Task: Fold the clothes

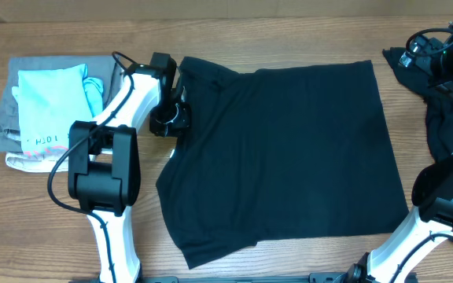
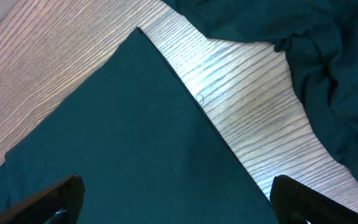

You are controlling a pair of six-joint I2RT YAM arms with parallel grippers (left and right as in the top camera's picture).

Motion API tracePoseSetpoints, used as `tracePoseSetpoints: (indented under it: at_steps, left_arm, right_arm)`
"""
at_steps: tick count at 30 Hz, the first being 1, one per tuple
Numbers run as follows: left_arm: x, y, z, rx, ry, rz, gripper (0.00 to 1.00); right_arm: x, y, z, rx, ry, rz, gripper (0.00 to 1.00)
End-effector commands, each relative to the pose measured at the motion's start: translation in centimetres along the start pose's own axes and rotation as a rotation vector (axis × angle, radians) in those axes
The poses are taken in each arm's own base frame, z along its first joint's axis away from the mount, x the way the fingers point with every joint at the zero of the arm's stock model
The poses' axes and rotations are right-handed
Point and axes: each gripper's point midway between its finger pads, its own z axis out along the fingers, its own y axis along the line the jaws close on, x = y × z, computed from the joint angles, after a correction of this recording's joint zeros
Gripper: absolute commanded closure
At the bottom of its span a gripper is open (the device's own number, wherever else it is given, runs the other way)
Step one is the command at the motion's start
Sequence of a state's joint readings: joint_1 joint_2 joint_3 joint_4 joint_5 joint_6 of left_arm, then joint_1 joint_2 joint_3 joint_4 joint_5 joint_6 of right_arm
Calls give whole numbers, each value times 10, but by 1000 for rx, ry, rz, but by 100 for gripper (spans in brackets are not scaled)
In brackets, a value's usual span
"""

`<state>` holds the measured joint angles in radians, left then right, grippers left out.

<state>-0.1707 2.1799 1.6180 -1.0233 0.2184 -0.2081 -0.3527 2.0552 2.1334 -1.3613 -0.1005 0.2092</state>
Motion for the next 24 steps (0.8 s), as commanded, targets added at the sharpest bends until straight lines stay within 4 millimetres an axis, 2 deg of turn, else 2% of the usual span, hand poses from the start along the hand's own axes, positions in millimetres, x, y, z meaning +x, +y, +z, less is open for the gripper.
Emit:
tracePoseSetpoints:
  at_steps: [1, 9, 15, 24]
  left_arm:
    - [3, 0, 4, -28, -2, -31, 96]
    - [10, 31, 8, -186, 4, -76, 96]
    - [16, 72, -3, -377, -4, -197, 96]
    - [24, 97, -10, -386, 30, -303, 96]
  right_arm:
    - [-2, 3, -2, -9, -9, -3, 0]
    - [-2, 3, -2, -9, -9, -4, 0]
    - [-2, 3, -2, -9, -9, -4, 0]
    - [-2, 3, -2, -9, -9, -4, 0]
